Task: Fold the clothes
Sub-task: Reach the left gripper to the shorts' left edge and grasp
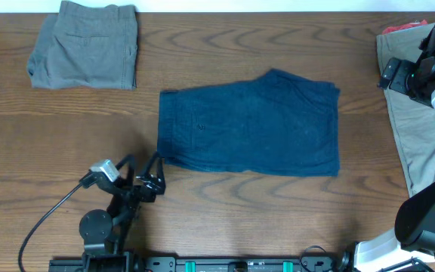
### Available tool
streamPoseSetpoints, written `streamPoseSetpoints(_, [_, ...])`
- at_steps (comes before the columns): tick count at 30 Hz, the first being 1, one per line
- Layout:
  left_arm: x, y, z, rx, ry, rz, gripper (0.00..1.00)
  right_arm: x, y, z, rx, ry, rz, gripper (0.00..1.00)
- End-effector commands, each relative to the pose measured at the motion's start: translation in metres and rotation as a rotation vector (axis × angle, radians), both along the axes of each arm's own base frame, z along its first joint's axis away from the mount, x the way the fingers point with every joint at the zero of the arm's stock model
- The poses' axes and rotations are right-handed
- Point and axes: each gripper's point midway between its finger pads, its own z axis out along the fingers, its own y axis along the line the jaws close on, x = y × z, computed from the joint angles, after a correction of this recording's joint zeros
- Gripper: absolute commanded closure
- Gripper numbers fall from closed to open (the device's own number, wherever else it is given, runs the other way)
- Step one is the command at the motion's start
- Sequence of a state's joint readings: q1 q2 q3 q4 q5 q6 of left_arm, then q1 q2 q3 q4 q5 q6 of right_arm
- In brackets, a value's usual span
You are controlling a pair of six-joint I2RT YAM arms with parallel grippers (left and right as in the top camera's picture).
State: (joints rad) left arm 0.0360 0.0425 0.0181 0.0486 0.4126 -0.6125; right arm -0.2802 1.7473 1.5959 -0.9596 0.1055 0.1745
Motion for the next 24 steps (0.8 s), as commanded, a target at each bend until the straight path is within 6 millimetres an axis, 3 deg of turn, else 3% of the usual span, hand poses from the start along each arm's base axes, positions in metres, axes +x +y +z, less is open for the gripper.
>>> streamPoseSetpoints(1, [-0.013,-0.027,0.025,-0.044,-0.055,-0.166,0.02,0.001,-0.004,0.002,-0.014,0.001,0.001,0.01])
streamPoseSetpoints(5, [-0.016,-0.026,0.058,0.085,-0.104,-0.166,0.02,0.001,-0.004,0.002,-0.014,0.001,0.001,0.01])
streamPoseSetpoints(10, [0.000,-0.016,0.072,0.246,0.091,-0.139,0.02,0.001,-0.004,0.002,-0.014,0.001,0.001,0.01])
streamPoseSetpoints(15, [0.030,-0.015,0.069,0.397,0.393,-0.252,0.02,0.001,-0.004,0.002,-0.014,0.001,0.001,0.01])
streamPoseSetpoints(20, [0.064,-0.008,0.057,0.408,0.745,-0.333,0.02,0.001,-0.004,0.002,-0.014,0.001,0.001,0.01])
streamPoseSetpoints(24, [0.102,-0.005,0.040,0.398,0.862,-0.353,0.02,0.001,-0.004,0.002,-0.014,0.001,0.001,0.01])
